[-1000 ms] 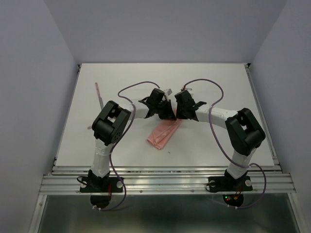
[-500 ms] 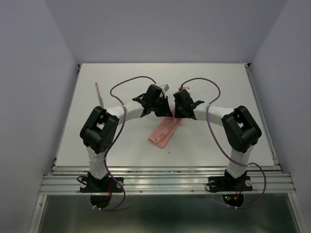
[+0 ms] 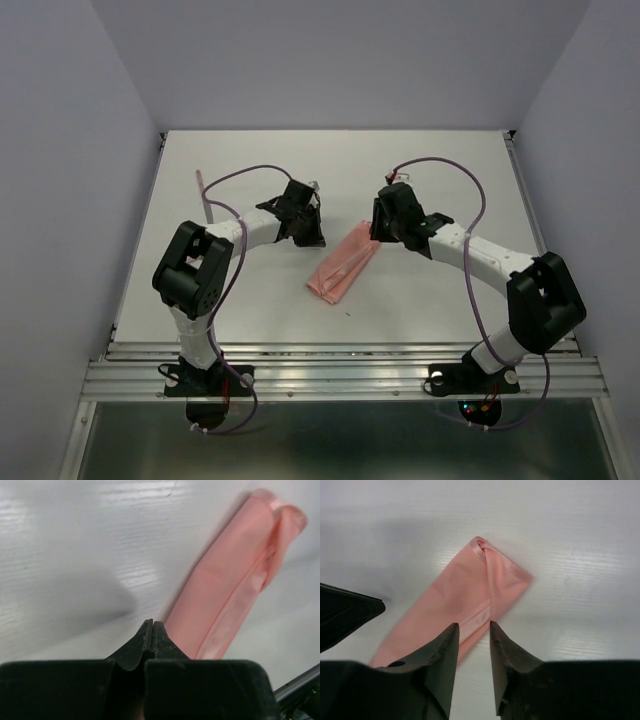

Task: Fold the napkin into a case and place the utensils inside
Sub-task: Smooth out the smaller rectangle-folded napkin at the center of the board.

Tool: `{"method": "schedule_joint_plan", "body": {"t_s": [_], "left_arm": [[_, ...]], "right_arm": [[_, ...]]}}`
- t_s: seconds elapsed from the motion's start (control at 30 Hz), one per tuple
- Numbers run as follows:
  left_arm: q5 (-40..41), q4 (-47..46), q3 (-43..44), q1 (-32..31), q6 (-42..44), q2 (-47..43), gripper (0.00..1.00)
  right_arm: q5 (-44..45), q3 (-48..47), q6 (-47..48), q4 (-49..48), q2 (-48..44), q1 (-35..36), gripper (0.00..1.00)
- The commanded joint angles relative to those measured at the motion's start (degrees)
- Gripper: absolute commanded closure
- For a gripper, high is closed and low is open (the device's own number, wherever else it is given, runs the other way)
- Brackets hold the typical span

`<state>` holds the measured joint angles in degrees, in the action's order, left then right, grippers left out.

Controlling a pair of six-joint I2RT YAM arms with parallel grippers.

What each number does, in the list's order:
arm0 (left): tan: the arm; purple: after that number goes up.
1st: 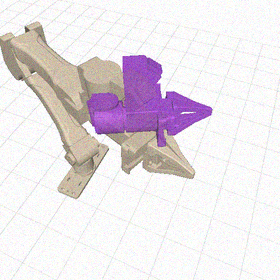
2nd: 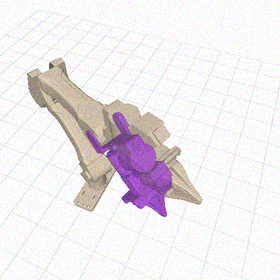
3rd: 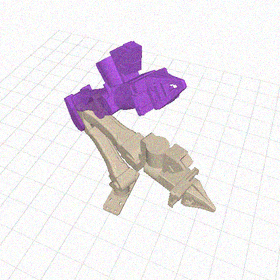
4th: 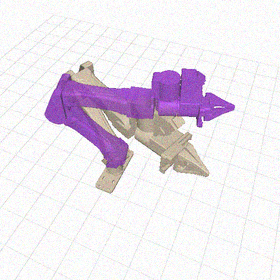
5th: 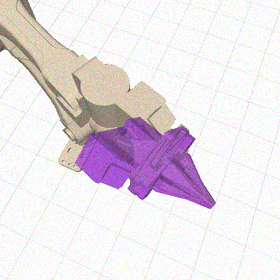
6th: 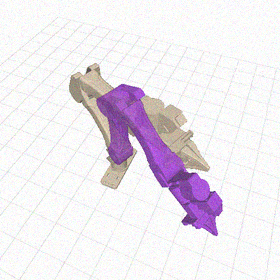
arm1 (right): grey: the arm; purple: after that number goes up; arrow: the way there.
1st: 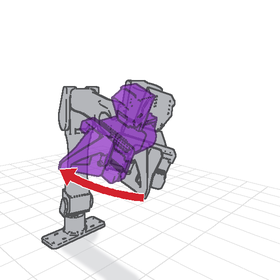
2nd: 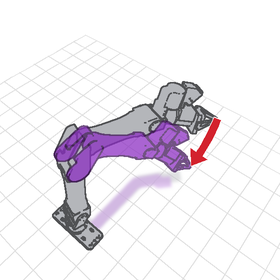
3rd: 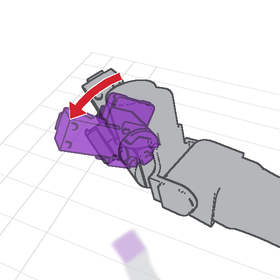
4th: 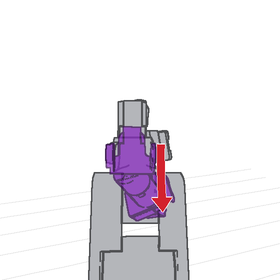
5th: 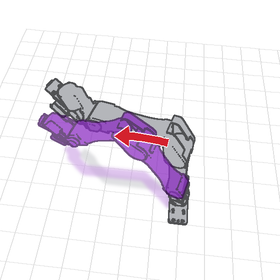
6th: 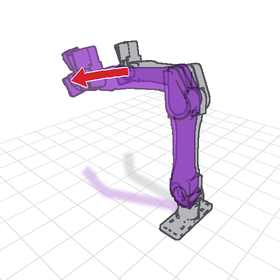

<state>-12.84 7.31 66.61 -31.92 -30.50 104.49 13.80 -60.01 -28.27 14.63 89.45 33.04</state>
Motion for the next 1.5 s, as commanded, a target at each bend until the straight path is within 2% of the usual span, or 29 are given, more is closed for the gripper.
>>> {"method": "schedule_joint_plan", "body": {"t_s": [0.0, 0.1, 0.23, 0.47, 0.57, 0.87, 1.0, 1.13, 1.27, 1.37, 1.47], "left_arm": [[3.3, 1.0, -3.8, -0.2, -0.3, -3.8, 1.0], [3.3, 1.2, -6.0, -0.1, -0.8, -3.4, 1.0], [2.6, 1.0, -8.0, -0.2, -1.0, -3.8, 1.0], [-1.3, -0.1, -9.8, -1.1, -1.2, -4.1, 1.0], [-1.8, -0.3, -9.3, -2.1, -1.6, -3.7, 1.0], [-3.0, -0.2, -3.9, -2.3, -1.1, -2.8, 1.0], [0.3, 3.3, -1.3, -2.3, 1.1, -3.5, 1.0], [7.8, 6.1, -0.3, -2.4, 3.9, -7.0, 1.0], [17.4, 10.7, 2.2, -5.2, 6.0, -8.0, 0.9], [22.9, 13.7, 4.7, -9.7, 7.3, -7.3, 0.81], [26.1, 15.5, 5.7, -13.8, 7.9, -6.6, 0.66]], "right_arm": [[-4.3, 6.5, -2.6, 0.1, -3.7, -0.3, 0.73], [-5.5, 9.9, -4.6, 0.3, -5.0, 1.3, 0.88], [-6.5, 12.9, -7.2, -0.7, -4.6, 4.4, 0.98], [-9.1, 14.5, -11.6, -6.1, 1.4, 8.0, 0.99], [-7.1, 14.3, -13.0, -8.2, 4.0, 8.0, 0.99], [-3.4, 7.5, -13.5, -9.1, 11.3, 8.0, 0.99], [-2.9, 7.1, -13.5, -9.0, 10.9, 6.5, 0.99], [-2.3, 11.0, -12.9, -8.2, 6.5, 4.0, 0.97], [1.1, 15.3, -12.7, -7.0, 2.6, 2.7, 0.95], [1.1, 17.5, -13.0, -6.6, 0.9, 0.2, 0.93], [0.3, 20.0, -13.7, -6.6, -0.2, -1.7, 0.9]]}}
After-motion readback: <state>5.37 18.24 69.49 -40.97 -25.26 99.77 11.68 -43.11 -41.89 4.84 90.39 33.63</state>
